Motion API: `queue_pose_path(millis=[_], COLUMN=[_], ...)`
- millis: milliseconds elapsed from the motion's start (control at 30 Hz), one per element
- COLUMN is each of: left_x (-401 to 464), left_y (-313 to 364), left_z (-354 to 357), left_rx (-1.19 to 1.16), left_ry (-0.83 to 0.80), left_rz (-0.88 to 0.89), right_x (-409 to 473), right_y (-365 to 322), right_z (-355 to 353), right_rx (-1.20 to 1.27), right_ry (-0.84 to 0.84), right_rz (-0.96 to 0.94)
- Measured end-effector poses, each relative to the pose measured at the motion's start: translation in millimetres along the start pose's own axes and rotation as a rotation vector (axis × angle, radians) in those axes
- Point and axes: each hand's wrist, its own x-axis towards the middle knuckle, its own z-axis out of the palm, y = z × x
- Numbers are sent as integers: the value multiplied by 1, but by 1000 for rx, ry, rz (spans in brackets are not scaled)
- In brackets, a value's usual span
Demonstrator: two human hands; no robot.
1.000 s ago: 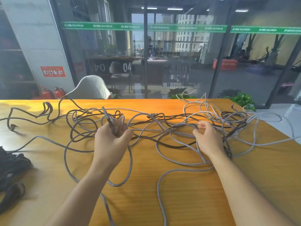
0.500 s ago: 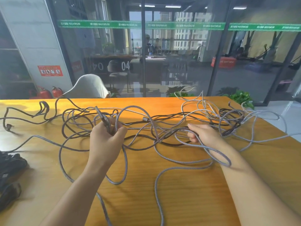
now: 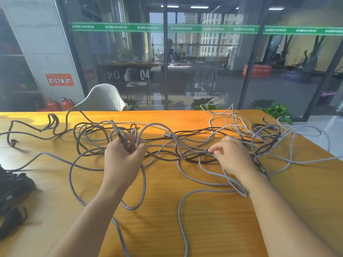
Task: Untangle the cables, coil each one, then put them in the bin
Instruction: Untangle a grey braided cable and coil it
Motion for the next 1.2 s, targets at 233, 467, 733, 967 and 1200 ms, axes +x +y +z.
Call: queue_pose_path(millis=[233, 467, 733, 967, 1200], left_x=[-1, -1, -2, -2, 0], left_y=[-1, -4, -4, -4, -4], left_z=[1, 4, 5, 5, 5], left_rx=[7, 19, 49, 49, 39], left_ry=[-12, -29, -44, -36, -32], left_rz=[3, 9, 6, 31, 16], right_x=[-13, -16, -16, -9, -11], right_y=[-34, -41, -21, -9, -7], right_z=[-10, -13, -25, -32, -38], right_rx=[-267, -307, -85, 352, 916], right_ry=[-246, -342, -334, -259, -178], right_rz=[83, 101, 69, 179, 231])
